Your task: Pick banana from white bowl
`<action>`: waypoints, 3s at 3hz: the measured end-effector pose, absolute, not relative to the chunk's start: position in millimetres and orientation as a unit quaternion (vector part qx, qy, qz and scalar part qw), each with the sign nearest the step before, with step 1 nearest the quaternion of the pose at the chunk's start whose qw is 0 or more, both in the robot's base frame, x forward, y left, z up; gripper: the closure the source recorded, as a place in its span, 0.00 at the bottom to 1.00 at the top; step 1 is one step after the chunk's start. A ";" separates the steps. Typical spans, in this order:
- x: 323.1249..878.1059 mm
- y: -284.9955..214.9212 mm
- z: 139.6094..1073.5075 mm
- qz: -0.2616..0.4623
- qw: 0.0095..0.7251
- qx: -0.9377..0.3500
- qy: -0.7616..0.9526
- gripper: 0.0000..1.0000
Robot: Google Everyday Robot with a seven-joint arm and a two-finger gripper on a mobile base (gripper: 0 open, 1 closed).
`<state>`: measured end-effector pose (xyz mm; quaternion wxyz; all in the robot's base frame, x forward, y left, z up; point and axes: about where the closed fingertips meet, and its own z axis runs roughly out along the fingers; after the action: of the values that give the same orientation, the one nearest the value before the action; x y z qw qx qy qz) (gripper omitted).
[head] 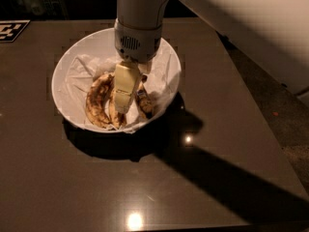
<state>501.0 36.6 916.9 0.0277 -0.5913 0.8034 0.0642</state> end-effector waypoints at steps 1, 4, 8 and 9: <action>502.3 34.9 910.9 0.078 0.018 -0.579 0.811 0.18; 503.2 25.7 893.6 0.093 -0.009 -0.555 0.827 0.19; 503.3 23.0 865.4 0.105 -0.047 -0.549 0.828 0.40; 503.3 23.0 869.8 0.105 -0.047 -0.549 0.828 0.63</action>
Offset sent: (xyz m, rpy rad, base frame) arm -0.0353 -0.0514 -0.0156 -0.1373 0.2371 -0.0614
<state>503.3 23.0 869.8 -0.0474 -0.5494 0.8276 0.1050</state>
